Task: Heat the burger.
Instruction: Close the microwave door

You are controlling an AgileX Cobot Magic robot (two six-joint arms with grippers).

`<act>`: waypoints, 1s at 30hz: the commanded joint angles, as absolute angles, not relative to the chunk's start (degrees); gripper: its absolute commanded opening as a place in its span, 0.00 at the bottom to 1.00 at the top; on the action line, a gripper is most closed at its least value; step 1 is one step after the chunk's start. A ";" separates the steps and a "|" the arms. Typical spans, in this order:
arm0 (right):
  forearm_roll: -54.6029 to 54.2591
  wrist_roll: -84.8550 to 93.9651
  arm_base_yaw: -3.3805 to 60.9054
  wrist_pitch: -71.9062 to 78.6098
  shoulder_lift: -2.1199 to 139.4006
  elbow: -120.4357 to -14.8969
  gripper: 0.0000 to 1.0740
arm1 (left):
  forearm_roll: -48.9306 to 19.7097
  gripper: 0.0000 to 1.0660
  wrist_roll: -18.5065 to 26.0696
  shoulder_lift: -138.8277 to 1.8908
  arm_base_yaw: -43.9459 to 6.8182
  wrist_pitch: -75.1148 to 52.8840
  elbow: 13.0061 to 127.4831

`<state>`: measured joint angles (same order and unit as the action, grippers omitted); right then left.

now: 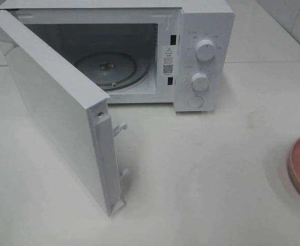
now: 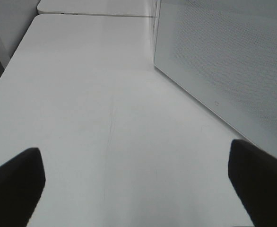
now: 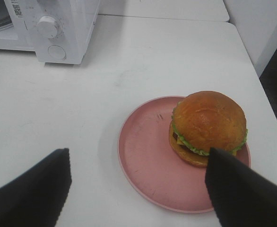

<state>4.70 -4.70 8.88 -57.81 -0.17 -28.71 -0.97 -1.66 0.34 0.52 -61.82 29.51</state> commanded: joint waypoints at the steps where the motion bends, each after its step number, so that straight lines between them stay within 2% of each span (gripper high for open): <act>1: 4.81 -4.01 8.37 -57.01 -2.06 -28.59 0.71 | -0.97 0.92 -1.66 1.09 0.74 -61.54 29.56; 30: 4.81 -4.01 8.37 -57.01 -2.06 -28.59 0.71 | -0.97 0.92 -1.66 1.09 0.74 -61.54 29.56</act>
